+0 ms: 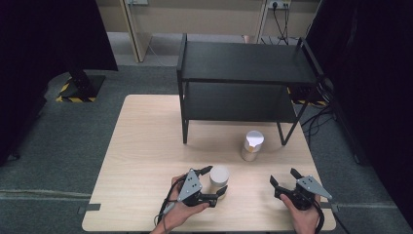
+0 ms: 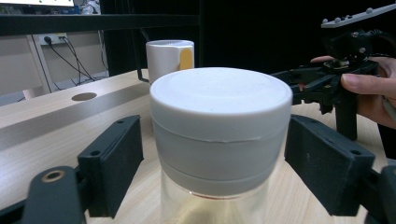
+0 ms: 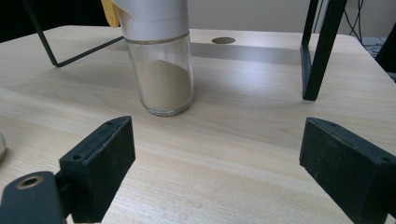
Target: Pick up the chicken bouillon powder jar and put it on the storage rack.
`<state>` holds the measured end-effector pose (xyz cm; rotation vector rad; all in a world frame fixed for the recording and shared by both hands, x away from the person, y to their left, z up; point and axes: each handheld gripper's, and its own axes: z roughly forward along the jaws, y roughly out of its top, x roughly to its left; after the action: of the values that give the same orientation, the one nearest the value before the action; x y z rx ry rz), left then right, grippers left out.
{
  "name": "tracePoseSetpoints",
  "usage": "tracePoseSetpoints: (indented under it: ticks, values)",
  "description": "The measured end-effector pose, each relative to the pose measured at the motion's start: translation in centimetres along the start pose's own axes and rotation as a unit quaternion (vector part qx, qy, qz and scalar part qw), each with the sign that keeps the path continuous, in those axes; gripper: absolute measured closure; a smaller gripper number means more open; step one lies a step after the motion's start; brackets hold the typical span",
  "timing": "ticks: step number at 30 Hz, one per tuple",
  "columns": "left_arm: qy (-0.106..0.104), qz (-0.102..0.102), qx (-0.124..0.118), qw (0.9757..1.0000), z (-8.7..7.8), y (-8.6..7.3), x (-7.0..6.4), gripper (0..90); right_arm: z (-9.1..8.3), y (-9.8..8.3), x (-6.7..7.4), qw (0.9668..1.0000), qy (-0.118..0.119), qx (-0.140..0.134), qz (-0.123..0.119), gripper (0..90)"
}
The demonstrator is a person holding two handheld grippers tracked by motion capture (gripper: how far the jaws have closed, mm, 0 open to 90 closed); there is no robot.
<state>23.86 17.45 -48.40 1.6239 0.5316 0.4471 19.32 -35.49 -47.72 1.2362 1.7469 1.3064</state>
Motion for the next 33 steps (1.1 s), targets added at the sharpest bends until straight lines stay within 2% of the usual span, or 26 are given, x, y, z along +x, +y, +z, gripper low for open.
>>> tracePoseSetpoints:
  ticks: [8, 13, 22, 28, 33]
  values:
    - [-0.001, 0.01, 0.004, 0.9999, 0.4, 0.2, 0.1, 26.9, 0.0, 0.0, 0.0, 1.0, 0.0, -0.001, 0.0, 10.6]
    - [-0.001, 0.02, -0.001, 0.9998, 0.5, 0.0, -0.1, 33.2, 0.0, 0.0, 0.0, 1.0, 0.0, -0.001, -0.001, 10.6]
    - [0.009, 0.019, -0.004, 0.9998, 0.3, -0.1, -0.7, 33.7, 0.0, -0.1, 0.0, 1.0, -0.001, -0.002, -0.001, 10.6]
    - [0.01, 0.005, -0.009, 0.9999, 0.0, 0.0, -0.8, 33.7, 0.0, -0.1, 0.0, 1.0, -0.001, -0.002, 0.002, 10.6]
    - [0.021, 0.013, -0.014, 0.9996, -0.3, 0.7, -1.1, 33.8, -0.1, -0.1, 0.0, 1.0, -0.001, -0.003, 0.002, 10.5]
